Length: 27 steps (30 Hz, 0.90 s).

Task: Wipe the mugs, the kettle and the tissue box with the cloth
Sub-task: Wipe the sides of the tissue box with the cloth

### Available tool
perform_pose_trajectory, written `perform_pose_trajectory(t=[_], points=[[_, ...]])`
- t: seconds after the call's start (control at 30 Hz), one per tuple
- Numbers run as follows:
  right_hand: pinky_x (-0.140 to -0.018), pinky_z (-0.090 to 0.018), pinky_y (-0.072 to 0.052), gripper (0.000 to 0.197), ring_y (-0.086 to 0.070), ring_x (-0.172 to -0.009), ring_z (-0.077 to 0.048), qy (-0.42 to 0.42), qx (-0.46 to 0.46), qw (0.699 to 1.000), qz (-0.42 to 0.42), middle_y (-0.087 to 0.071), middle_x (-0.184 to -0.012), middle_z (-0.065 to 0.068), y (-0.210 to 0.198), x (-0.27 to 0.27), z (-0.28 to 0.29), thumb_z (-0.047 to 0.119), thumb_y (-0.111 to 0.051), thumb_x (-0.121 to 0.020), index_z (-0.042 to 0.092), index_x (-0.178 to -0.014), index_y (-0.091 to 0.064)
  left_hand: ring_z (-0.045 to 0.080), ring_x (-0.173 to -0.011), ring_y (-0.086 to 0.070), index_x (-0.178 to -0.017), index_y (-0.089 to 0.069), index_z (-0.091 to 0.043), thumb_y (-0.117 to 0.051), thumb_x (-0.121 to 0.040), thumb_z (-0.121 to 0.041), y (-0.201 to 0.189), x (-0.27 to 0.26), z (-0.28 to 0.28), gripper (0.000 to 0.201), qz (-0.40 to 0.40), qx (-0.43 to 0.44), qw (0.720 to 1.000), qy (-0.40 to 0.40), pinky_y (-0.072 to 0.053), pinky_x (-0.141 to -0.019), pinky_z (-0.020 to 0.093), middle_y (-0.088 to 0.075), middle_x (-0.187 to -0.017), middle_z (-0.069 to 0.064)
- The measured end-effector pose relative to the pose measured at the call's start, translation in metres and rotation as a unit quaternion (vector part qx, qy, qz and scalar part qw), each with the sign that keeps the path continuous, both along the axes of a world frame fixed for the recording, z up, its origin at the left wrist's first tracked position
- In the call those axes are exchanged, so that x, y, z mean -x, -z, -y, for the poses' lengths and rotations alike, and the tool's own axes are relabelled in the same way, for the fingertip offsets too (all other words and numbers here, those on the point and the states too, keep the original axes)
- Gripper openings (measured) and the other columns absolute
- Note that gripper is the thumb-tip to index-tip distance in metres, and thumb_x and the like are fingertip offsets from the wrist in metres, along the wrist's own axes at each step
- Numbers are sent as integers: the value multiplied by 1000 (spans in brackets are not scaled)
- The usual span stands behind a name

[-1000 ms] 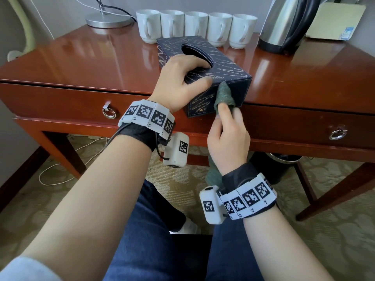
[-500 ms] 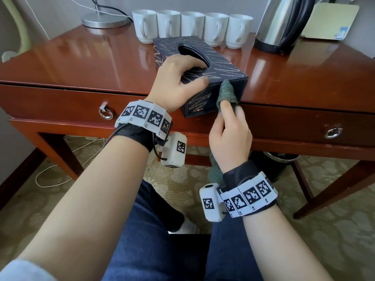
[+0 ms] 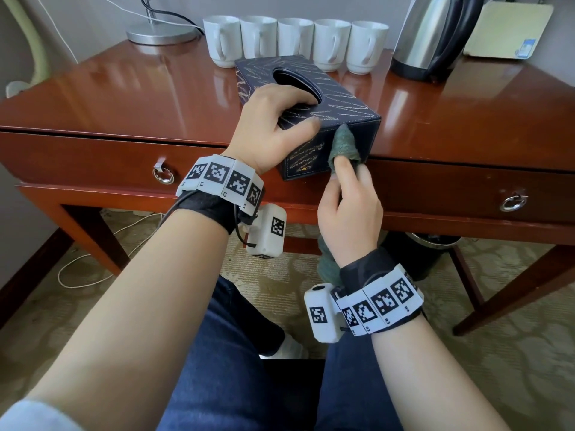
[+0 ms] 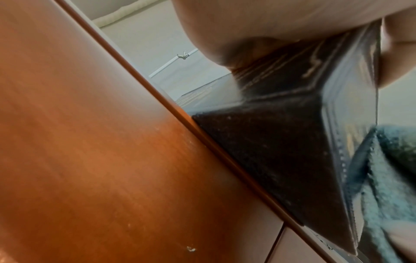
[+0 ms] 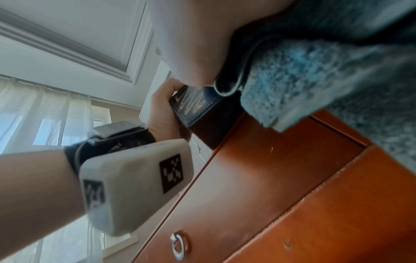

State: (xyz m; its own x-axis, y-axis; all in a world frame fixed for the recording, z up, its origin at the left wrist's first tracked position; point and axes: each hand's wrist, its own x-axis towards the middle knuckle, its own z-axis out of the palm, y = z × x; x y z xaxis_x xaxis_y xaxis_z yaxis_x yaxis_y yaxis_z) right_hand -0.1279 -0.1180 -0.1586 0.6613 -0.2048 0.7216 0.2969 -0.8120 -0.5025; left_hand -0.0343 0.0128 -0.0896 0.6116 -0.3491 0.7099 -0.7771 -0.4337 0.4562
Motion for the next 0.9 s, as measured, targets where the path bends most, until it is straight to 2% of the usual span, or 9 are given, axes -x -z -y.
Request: perform_pose_trajectory(t=[0.13, 0.27, 0.37, 0.47, 0.6, 0.73, 0.9], points=[[-56, -28, -33, 37, -53, -65, -31, 31, 2, 999, -6, -57, -93, -15, -3, -3, 10, 15, -37, -90, 7, -118, -60, 18, -104, -60, -108, -72, -6, -50, -80, -45, 2, -1, 1, 53, 5, 3, 1000, 0, -37, -93, 23, -71, -107, 4], [-61, -28, -32, 34, -56, -73, -32, 53, -21, 998, -35, -58, -97, -15, 1, -2, 18, 8, -43, -93, 6, -123, -57, 21, -96, -62, -103, -73, -3, -51, -81, -41, 4, -2, 5, 49, 36, 9, 999, -7, -37, -86, 22, -73, -100, 7], [-64, -31, -35, 35, -57, -80, -35, 34, -31, 997, -62, -57, -100, -15, 7, -1, 17, 6, -44, -94, 7, -128, -54, 22, -93, -64, -99, -74, -3, -52, -82, -41, 5, -1, 12, 47, 53, 8, 998, -33, -37, -85, 22, -74, -96, 7], [-64, -33, -38, 37, -58, -82, -36, -4, -33, 997, -65, -58, -100, -17, 15, 1, 9, 6, -46, -93, 4, -129, -53, 25, -91, -65, -97, -74, -3, -52, -82, -42, 5, -2, 18, 47, 58, -6, 996, -60, -42, -86, 30, -73, -91, 7], [-60, -37, -46, 35, -58, -75, -38, -42, -30, 997, -57, -58, -95, -18, 26, 5, 0, 9, -45, -92, 1, -125, -55, 26, -95, -65, -104, -73, -2, -54, -87, -45, 4, -7, 10, 50, 75, -32, 996, -35, -38, -89, 25, -74, -98, 9], [-55, -40, -50, 36, -59, -70, -39, -54, -16, 997, -59, -59, -97, -18, 34, 9, -7, 11, -45, -90, 2, -122, -58, 30, -98, -64, -108, -72, 0, -54, -88, -45, 3, -10, 4, 52, 75, -40, 996, -6, -38, -92, 30, -73, -103, 11], [-45, -33, -45, 31, -54, -58, -34, -89, 13, 995, -38, -56, -91, -14, 35, 15, -18, 13, -42, -89, 7, -115, -58, 30, -96, -65, -105, -72, 0, -54, -87, -44, 6, -10, 6, 51, 85, -23, 996, -12, -39, -89, 29, -73, -100, 13]])
